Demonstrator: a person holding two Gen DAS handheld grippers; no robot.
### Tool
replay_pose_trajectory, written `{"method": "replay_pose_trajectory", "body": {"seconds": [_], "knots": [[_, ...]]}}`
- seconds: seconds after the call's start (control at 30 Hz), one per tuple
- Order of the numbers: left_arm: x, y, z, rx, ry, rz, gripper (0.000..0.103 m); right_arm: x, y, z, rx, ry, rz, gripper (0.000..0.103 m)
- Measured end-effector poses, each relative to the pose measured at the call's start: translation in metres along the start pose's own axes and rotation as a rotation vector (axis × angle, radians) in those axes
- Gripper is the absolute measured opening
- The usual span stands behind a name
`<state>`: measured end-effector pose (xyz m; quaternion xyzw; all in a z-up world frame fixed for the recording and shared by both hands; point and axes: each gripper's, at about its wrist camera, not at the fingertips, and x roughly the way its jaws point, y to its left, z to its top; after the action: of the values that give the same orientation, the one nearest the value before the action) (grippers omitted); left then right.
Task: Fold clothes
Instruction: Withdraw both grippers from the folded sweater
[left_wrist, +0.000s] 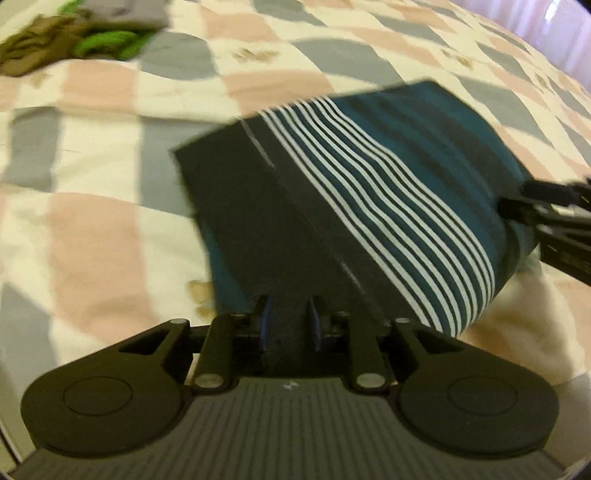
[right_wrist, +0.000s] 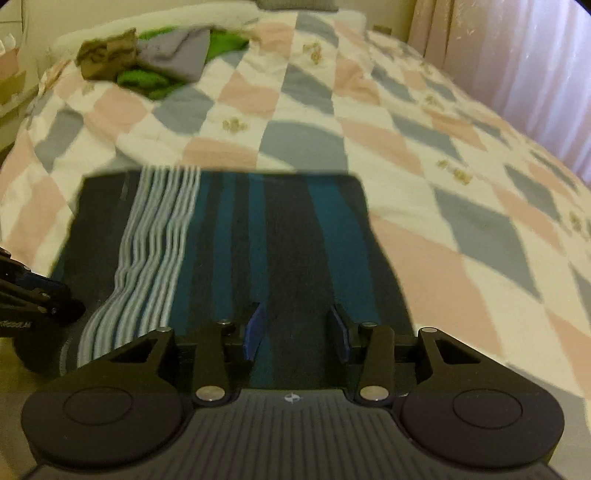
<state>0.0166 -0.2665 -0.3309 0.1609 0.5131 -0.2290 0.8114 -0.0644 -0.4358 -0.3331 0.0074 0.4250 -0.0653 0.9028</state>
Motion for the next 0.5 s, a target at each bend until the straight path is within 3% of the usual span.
{"method": "replay_pose_trajectory", "body": {"seconds": [0.13, 0.33, 0.5], "knots": [[-0.049, -0.001, -0.023, -0.039, -0.002, 0.037, 0.031, -0.058, -0.003, -0.012, 0.103, 0.008, 0.079, 0.043], [-0.115, -0.018, -0.078, -0.093, 0.110, 0.054, 0.037, -0.141, -0.009, -0.046, 0.315, 0.072, 0.189, 0.051], [-0.166, -0.037, -0.094, -0.078, 0.089, 0.108, 0.047, -0.189, -0.005, -0.061, 0.360, 0.083, 0.219, 0.056]]}}
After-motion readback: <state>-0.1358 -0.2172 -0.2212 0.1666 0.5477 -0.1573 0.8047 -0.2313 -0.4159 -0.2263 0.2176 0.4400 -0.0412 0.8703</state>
